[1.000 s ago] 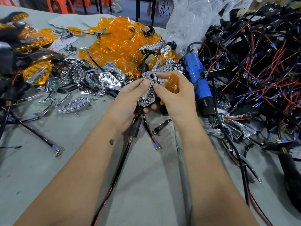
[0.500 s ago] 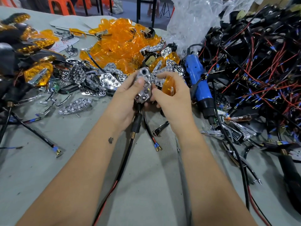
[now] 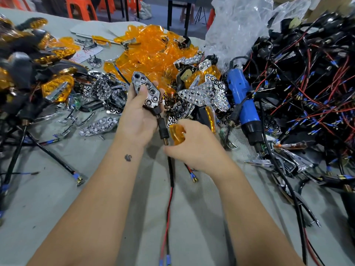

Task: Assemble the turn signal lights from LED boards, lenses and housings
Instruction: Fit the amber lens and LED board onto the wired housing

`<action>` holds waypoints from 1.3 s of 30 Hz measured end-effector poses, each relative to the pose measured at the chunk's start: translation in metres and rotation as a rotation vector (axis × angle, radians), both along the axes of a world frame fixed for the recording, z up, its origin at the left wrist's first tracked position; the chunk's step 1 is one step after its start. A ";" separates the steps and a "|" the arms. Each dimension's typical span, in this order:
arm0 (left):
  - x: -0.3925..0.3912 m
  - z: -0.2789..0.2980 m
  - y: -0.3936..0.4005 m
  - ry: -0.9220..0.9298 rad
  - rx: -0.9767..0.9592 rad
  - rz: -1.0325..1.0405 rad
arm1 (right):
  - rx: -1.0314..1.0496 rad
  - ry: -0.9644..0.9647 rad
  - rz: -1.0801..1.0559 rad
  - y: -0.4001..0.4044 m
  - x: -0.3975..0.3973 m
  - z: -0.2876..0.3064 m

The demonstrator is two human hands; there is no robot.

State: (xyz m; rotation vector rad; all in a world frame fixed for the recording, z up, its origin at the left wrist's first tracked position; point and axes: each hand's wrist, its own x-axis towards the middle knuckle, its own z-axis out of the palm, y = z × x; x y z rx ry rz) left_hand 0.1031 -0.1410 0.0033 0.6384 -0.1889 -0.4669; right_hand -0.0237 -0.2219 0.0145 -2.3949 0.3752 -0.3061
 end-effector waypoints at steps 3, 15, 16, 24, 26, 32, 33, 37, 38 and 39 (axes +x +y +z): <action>-0.001 0.000 -0.001 0.069 -0.079 0.028 | -0.056 -0.009 0.022 0.005 0.000 -0.001; 0.003 -0.006 0.002 0.112 0.020 0.036 | 0.208 -0.415 -0.255 -0.020 -0.008 0.014; 0.003 -0.006 0.002 0.108 0.032 0.029 | 0.215 -0.407 -0.251 -0.022 -0.009 0.015; -0.003 -0.008 0.001 -0.015 0.087 -0.063 | 0.331 -0.330 -0.165 -0.028 -0.013 0.015; -0.004 -0.007 0.002 -0.004 0.047 -0.076 | 0.357 -0.305 -0.163 -0.030 -0.012 0.014; 0.000 -0.007 0.006 -0.009 -0.035 -0.089 | 0.559 -0.335 -0.256 -0.039 -0.013 0.014; 0.000 -0.007 0.006 -0.007 -0.020 -0.082 | 0.600 -0.341 -0.269 -0.041 -0.013 0.014; -0.002 -0.007 0.006 0.088 0.013 -0.041 | 0.613 -0.380 -0.329 -0.047 -0.013 0.013; -0.002 -0.007 0.006 0.096 0.010 -0.038 | 0.572 -0.390 -0.351 -0.047 -0.013 0.012; -0.003 -0.006 0.006 0.091 0.008 -0.042 | 0.519 -0.394 -0.369 -0.048 -0.013 0.012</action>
